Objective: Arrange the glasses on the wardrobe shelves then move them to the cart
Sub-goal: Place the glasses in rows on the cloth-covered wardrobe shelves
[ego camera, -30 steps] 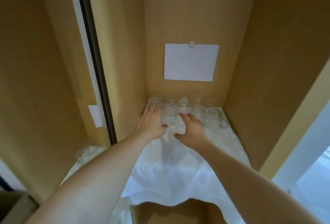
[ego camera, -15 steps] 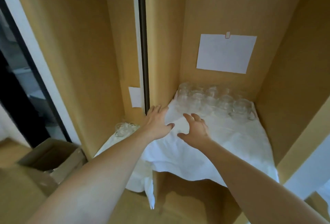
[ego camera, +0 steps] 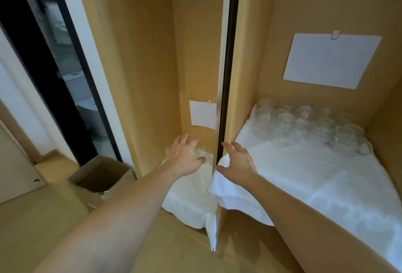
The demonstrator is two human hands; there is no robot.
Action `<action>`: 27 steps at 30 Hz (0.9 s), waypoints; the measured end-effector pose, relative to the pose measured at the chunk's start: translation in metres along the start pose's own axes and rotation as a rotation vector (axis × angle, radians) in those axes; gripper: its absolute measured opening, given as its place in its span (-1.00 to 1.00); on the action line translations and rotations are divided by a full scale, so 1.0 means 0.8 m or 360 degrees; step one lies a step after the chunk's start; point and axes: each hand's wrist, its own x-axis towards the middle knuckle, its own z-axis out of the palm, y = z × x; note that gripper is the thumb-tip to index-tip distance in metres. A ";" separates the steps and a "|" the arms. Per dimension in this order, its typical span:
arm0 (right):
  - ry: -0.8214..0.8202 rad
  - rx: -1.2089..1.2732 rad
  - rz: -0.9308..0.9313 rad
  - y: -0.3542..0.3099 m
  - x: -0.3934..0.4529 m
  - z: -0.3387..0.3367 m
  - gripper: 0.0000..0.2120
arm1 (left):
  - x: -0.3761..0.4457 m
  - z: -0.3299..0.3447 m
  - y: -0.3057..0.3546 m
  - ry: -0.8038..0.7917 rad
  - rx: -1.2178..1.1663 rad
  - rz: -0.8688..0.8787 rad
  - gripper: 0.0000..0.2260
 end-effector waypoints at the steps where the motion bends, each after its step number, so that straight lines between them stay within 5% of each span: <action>1: 0.0001 0.0009 -0.0008 -0.013 0.006 0.008 -0.24 | 0.003 0.000 -0.015 -0.0013 -0.0008 -0.0006 -0.35; 17: -0.0120 -0.0049 0.0176 -0.173 0.101 0.135 -0.23 | 0.066 -0.011 -0.238 -0.0154 -0.0077 -0.0033 -0.37; 27: -0.0301 -0.0025 0.0346 -0.205 0.133 0.214 -0.20 | 0.101 0.014 -0.305 -0.0269 -0.0078 -0.0024 -0.32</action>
